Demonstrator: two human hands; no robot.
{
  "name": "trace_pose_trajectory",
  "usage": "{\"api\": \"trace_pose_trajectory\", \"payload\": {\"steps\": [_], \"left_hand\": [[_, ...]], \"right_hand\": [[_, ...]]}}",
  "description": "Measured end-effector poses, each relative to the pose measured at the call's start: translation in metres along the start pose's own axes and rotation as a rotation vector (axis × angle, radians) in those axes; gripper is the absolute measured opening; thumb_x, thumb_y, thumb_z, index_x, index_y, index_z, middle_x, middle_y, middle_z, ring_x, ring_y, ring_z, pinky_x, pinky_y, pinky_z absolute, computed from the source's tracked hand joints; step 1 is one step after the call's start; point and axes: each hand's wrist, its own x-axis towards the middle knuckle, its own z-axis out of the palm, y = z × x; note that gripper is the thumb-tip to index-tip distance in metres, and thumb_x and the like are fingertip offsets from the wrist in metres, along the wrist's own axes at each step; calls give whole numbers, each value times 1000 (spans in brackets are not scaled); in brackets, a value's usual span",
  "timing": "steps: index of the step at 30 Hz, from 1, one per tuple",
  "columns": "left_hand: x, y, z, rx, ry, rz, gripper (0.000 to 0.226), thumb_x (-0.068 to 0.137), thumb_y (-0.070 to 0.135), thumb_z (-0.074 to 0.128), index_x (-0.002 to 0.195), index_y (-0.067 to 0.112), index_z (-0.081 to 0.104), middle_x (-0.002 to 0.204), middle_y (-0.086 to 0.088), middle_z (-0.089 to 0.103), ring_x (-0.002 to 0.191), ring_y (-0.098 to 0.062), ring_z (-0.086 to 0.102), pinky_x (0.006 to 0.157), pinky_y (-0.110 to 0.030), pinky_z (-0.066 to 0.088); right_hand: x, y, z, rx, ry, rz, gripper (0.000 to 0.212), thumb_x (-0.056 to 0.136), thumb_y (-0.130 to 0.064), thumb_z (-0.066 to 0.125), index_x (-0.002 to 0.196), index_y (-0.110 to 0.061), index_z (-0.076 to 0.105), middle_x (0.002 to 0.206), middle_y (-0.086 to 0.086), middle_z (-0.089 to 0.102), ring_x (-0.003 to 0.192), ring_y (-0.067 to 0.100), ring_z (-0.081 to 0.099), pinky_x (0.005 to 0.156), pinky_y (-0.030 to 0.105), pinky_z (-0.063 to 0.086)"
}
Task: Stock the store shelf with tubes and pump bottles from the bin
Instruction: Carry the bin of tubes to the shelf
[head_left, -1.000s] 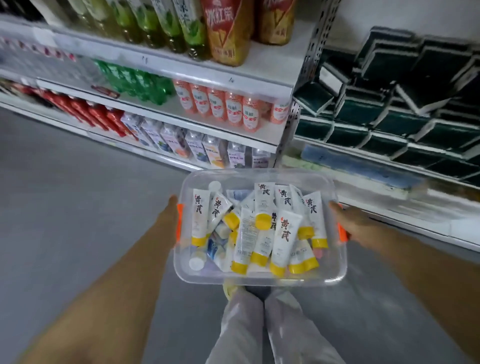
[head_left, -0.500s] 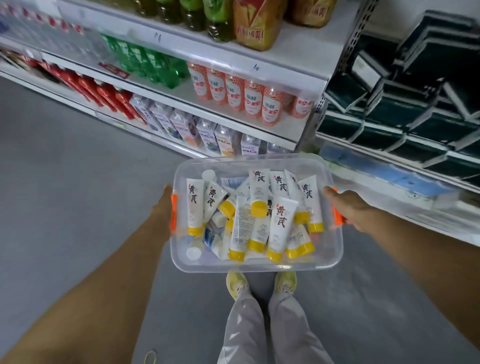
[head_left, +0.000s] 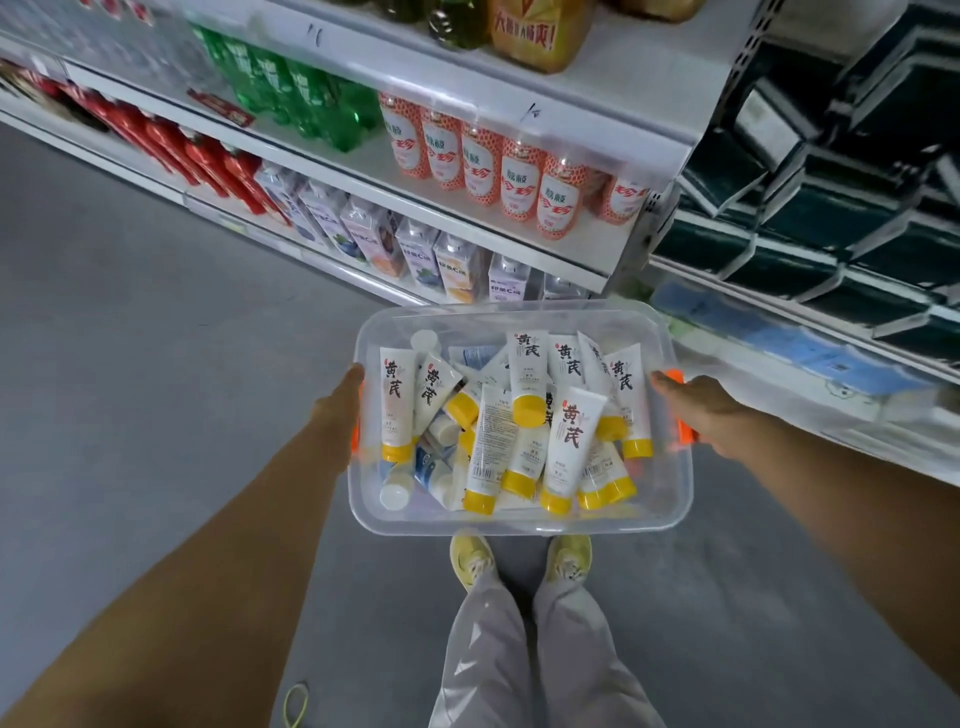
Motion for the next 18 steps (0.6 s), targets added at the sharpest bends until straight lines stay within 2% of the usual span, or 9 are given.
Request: {"api": "trace_pose_trajectory", "payload": {"steps": [3,8,11,13,16,18], "left_hand": [[2,-1,2,2,0,6,63,90,57,52,133,11,52,125,-11,61,108,-33,60,89,-41,48],[-1,-3,3,43,43,62,60,87,47,61,131,7,54,124,-14,61,110,-35,60,98,-50,47],[-7,-3,6,55,80,104,58,86,42,63,131,6,54,125,-15,60,112,-35,58,101,-50,45],[-16,-2,13,201,186,182,53,88,39,59,129,6,55,127,-17,55,116,-35,53,103,-48,43],[-47,-6,29,401,354,388,48,91,33,57,133,12,48,135,-16,40,127,-33,38,105,-41,34],[-63,-17,43,399,358,542,47,91,29,60,134,13,48,135,-14,41,129,-32,36,107,-40,30]], "right_hand": [[1,-1,3,-26,-3,-2,57,93,-46,54,125,1,49,111,17,56,104,36,58,91,48,51],[-2,-1,11,-62,36,-3,51,90,-38,57,125,-1,54,118,17,59,104,35,58,79,41,53],[-6,1,17,-80,92,-3,60,79,-43,61,123,-2,55,120,19,59,105,37,59,85,48,55],[-13,2,20,-144,159,-14,63,80,-41,61,126,-1,50,126,21,52,112,39,54,93,47,50],[-24,8,20,-194,313,-174,47,89,-25,56,129,-2,48,130,23,46,122,41,43,99,44,38],[-36,14,22,-193,434,-378,39,90,-19,55,126,-5,52,128,20,47,121,37,41,99,43,37]]}}
